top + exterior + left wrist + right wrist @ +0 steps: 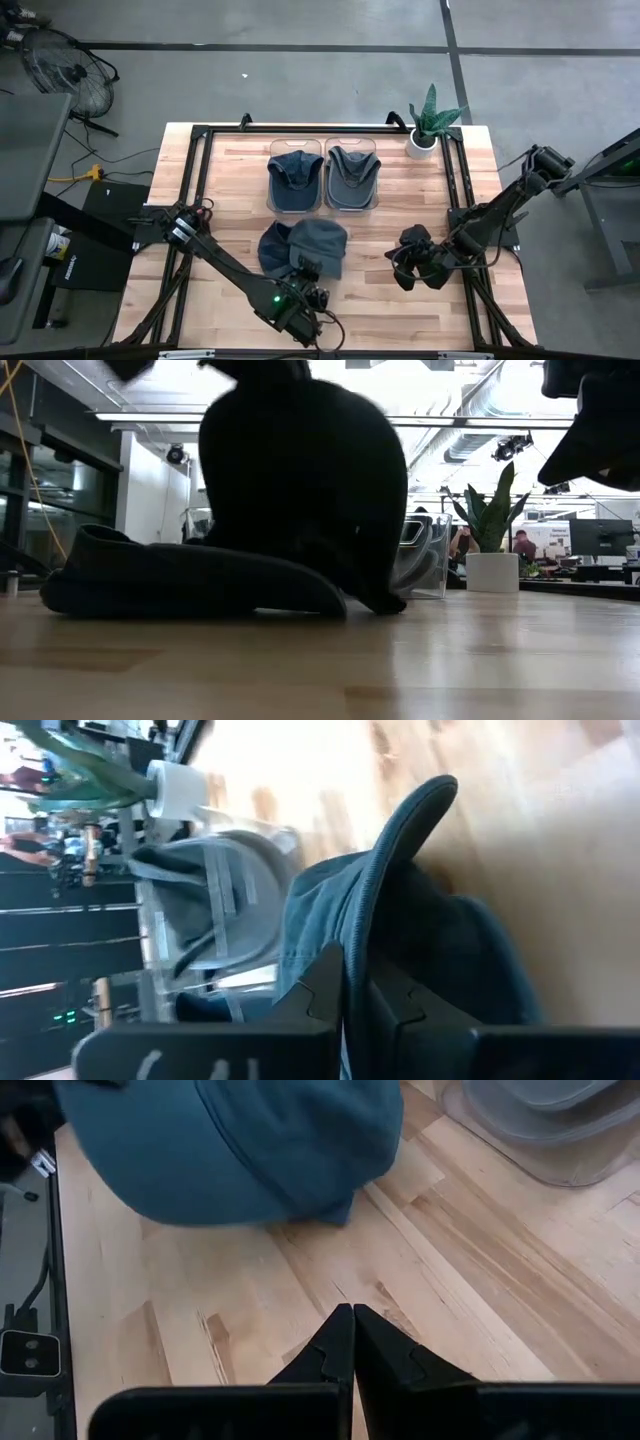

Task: Pick & Place hat
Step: Put the right blue cap into the left transparent bin

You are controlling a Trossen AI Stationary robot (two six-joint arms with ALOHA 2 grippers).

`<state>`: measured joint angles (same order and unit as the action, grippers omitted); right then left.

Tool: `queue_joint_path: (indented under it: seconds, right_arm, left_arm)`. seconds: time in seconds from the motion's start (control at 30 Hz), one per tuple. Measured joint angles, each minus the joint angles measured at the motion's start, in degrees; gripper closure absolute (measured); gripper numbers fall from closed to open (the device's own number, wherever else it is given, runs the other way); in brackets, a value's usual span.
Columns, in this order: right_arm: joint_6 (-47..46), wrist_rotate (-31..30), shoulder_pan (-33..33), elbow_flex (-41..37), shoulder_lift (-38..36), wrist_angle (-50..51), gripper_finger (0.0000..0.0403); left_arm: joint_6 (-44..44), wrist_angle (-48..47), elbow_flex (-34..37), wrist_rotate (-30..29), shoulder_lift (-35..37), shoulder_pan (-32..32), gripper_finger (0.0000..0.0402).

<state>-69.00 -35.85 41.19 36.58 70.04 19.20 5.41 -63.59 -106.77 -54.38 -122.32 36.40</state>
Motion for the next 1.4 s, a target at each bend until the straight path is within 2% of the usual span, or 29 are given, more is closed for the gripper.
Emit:
queue_joint_path:
  seconds: [0.23, 0.33, 0.43, 0.6, 0.97, 1.13, 1.23, 1.4]
  right_arm:
    - [-0.42, 1.11, -0.35, 0.00, 0.00, -0.09, 0.0402]
    - [-1.41, 2.00, -0.35, 0.00, 0.00, -0.10, 0.0402]
    - [-2.67, 3.07, -0.31, 0.00, 0.00, -0.22, 0.0402]
    - [-3.22, 7.13, -0.29, 0.00, 0.00, -1.11, 0.0402]
    - [-3.28, 13.47, -0.29, 0.00, 0.00, -3.56, 0.0402]
    - [-3.17, 17.20, -0.24, 0.02, 0.00, -3.64, 0.0402]
    - [-3.13, 17.39, 0.63, 0.02, 0.00, -3.63, 0.0402]
    - [-2.73, 16.29, 3.09, 0.02, 0.00, -2.84, 0.0402]
  left_arm:
    - [3.78, -5.83, -5.93, -4.38, 0.00, -0.02, 0.0398]
    - [8.17, -9.65, -8.52, -6.81, 0.00, -0.02, 0.0399]
    - [17.17, -15.09, -11.88, -8.27, 0.00, 0.02, 0.0399]
    - [37.51, -26.62, -17.02, -10.38, -0.02, 0.02, 0.0400]
    - [58.29, -26.40, -17.33, -14.27, 1.65, 0.74, 0.0400]
    - [66.05, -26.42, -17.34, -18.48, 2.17, -0.25, 0.0400]
    - [67.75, -26.44, -17.31, -18.74, 3.67, -1.86, 0.0400]
    - [73.35, -26.45, -17.28, -22.38, 6.64, -5.53, 0.0400]
